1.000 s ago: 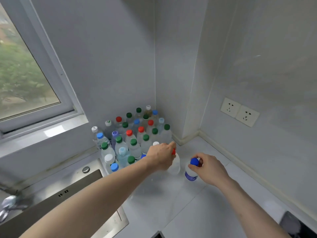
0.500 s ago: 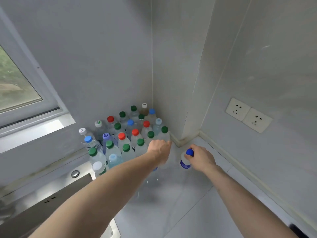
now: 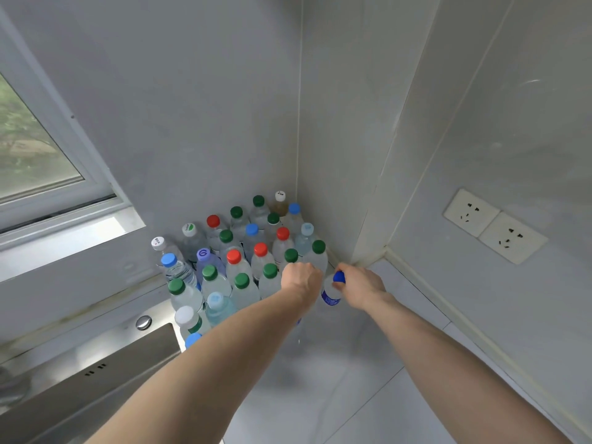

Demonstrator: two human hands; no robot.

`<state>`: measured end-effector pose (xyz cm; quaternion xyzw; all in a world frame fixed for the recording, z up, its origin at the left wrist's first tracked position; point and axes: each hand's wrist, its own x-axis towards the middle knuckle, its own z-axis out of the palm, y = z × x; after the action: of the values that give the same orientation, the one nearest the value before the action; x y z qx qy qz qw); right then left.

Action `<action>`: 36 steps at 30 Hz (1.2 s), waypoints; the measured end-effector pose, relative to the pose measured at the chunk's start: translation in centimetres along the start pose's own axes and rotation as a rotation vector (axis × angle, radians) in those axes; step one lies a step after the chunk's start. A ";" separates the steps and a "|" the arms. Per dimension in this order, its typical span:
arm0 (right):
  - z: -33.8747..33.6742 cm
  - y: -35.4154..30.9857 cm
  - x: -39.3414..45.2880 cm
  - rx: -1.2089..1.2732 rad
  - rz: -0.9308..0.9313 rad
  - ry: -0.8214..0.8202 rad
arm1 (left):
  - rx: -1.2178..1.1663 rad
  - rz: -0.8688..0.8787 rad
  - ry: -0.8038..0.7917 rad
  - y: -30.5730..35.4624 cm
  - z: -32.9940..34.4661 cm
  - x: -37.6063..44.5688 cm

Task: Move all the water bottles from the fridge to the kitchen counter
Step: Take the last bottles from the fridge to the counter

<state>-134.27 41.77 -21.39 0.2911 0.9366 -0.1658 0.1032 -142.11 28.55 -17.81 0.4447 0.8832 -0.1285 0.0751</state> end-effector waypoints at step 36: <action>-0.2 0.5 -9.2 0.319 0.029 0.128 | -0.330 0.050 0.302 -3.8 -3.0 -8.0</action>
<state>-126.59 37.54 -18.64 0.3273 0.8988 -0.2918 -0.0016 -140.51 21.11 -12.33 0.4623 0.8822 0.0876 0.0166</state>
